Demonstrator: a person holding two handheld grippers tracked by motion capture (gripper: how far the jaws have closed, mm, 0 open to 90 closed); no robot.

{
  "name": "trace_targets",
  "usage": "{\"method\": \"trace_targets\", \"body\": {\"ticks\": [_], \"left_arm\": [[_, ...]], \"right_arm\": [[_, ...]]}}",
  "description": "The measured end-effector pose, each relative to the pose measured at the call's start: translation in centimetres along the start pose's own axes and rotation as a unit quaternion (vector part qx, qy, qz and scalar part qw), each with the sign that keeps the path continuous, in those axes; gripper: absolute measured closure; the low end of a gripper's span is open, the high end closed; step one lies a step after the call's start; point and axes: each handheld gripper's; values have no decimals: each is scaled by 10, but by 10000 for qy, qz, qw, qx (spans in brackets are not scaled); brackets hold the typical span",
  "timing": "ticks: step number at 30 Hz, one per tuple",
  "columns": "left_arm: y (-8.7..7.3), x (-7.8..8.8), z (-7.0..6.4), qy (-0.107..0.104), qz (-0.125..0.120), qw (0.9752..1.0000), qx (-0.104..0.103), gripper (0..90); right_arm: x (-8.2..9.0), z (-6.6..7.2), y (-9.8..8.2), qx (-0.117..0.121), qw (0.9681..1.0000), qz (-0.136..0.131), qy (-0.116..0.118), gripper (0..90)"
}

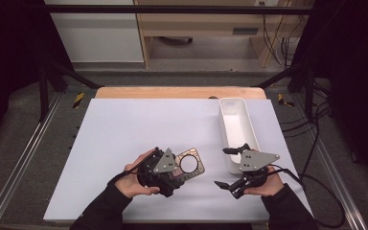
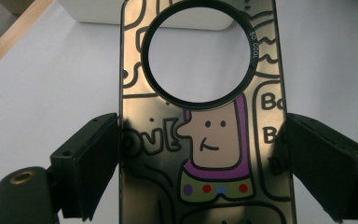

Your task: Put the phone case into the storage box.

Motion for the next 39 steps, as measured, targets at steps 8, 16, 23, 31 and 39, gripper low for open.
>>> {"method": "trace_targets", "body": {"ticks": [8,16,23,31,39], "left_arm": [[2,4,0,36,75,9998,-172,117],[5,10,-1,22,26,9995,-318,117],[7,13,-3,-55,-44,9989,-457,117],[8,16,-5,-132,-117,9987,-487,118],[10,17,-7,-208,-153,9981,-555,117]], "right_arm": [[-5,2,9,117,9999,4,96,23],[-9,3,15,229,9995,51,205,28],[-13,7,21,412,9988,84,267,34],[-18,9,27,561,9976,193,362,38],[-20,9,29,591,9968,234,486,44]]}}
Point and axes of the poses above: each handheld gripper's, and its own axes: x roughly backward along the jaws, y roughly out of its top, z roughly to its left, and after that the axes turned 6 degrees about -x, right-handed
